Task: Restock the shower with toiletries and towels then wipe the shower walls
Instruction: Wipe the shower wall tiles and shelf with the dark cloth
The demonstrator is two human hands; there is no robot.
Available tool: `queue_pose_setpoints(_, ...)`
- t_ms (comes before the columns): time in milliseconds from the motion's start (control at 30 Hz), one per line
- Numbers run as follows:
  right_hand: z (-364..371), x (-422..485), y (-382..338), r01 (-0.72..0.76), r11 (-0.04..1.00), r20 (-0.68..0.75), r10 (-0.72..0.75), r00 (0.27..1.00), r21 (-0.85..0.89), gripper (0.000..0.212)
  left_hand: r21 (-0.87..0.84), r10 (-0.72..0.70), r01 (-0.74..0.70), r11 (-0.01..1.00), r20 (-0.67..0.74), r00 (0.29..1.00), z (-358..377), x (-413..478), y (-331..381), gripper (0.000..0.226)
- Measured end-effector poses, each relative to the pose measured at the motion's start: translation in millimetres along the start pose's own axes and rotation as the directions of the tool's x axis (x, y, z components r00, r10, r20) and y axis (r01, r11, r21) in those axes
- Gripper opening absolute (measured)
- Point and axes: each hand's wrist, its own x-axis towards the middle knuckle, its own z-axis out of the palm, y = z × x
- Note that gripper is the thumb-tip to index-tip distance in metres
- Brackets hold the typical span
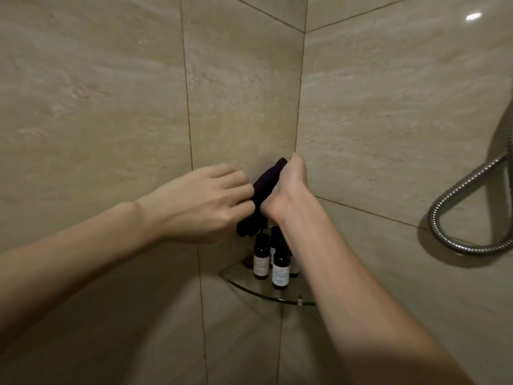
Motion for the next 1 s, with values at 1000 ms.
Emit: queue_pose_setpoints(1000,-68.8,41.4,-28.9,0.388,-0.879,0.95,-0.19,0.248,-0.277,0.019,0.059,0.121,-0.138,0.989,0.231,0.965,63.9,36.8,-14.4,0.027)
